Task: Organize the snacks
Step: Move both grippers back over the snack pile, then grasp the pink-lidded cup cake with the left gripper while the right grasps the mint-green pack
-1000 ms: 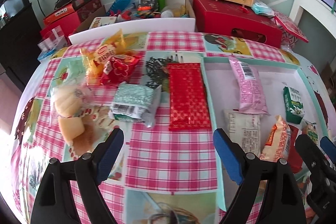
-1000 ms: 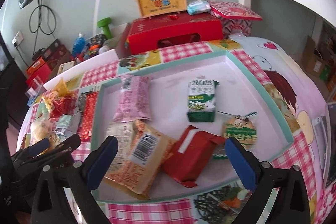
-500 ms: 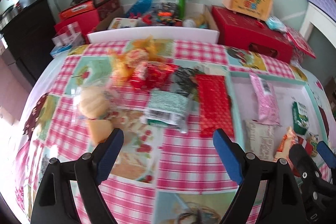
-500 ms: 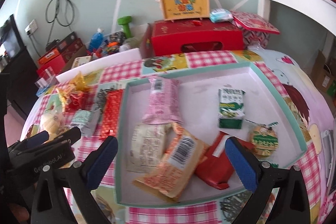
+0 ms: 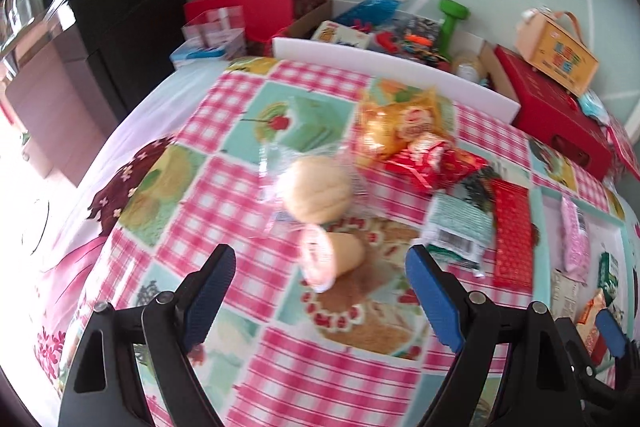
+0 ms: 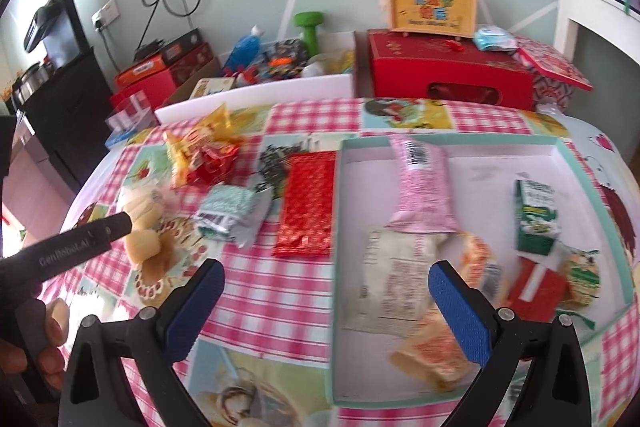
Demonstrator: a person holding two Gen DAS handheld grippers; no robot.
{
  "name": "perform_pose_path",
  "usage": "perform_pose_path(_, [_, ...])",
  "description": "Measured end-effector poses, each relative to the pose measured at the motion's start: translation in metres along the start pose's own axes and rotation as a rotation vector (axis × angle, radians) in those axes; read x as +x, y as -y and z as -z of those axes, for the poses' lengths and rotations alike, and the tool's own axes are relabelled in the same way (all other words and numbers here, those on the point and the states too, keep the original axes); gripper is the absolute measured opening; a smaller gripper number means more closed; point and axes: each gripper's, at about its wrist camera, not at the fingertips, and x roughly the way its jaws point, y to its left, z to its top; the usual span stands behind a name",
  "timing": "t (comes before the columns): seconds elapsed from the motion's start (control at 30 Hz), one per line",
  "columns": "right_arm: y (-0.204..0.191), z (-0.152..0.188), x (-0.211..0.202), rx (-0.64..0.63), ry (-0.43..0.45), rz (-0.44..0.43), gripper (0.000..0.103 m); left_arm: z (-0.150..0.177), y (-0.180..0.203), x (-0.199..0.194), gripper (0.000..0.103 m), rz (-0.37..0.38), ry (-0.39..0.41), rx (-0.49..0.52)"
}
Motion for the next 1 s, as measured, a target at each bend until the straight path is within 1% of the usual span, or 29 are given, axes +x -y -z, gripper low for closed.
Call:
perform_pose_path(0.2, [-0.028,0.002,0.015,-0.037,-0.021,-0.035,0.103,-0.003,-0.02,0.011,0.087,0.018,-0.019,-0.04])
perform_pose_path(0.37, [-0.046,0.003,0.029,-0.07,-0.037,-0.027,0.103,-0.006,-0.023,0.024,0.087,0.047,-0.043,-0.037])
perform_pose_path(0.47, [-0.053,0.001,0.038,-0.087,-0.045,-0.007,0.102,-0.007,-0.022,0.033,0.087,0.062,-0.058,-0.034])
perform_pose_path(0.53, [-0.056,-0.002,0.042,-0.098,-0.039,0.005,0.101,-0.007,-0.021,0.04,0.087,0.072,-0.076,-0.03])
perform_pose_path(0.7, [-0.061,-0.011,0.052,-0.122,-0.034,0.025,0.094,-0.005,-0.017,0.056,0.087,0.087,-0.107,-0.02])
perform_pose_path(0.73, [-0.06,-0.013,0.054,-0.114,-0.037,0.015,0.094,-0.004,-0.017,0.059,0.085,0.09,-0.114,-0.018])
perform_pose_path(0.77, [-0.059,-0.015,0.056,-0.105,-0.039,0.003,0.092,-0.004,-0.016,0.062,0.08,0.096,-0.119,-0.016])
perform_pose_path(0.8, [-0.059,-0.017,0.057,-0.1,-0.04,-0.002,0.092,-0.004,-0.016,0.064,0.077,0.1,-0.125,-0.015])
perform_pose_path(0.83, [-0.06,-0.02,0.059,-0.099,-0.039,-0.008,0.091,-0.004,-0.016,0.066,0.075,0.107,-0.13,-0.015])
perform_pose_path(0.9, [-0.062,-0.024,0.062,-0.099,-0.036,-0.023,0.091,-0.004,-0.016,0.069,0.075,0.112,-0.13,-0.015])
perform_pose_path(1.0, [-0.066,-0.029,0.071,-0.09,-0.05,-0.064,0.09,-0.005,-0.015,0.071,0.066,0.125,-0.128,-0.011])
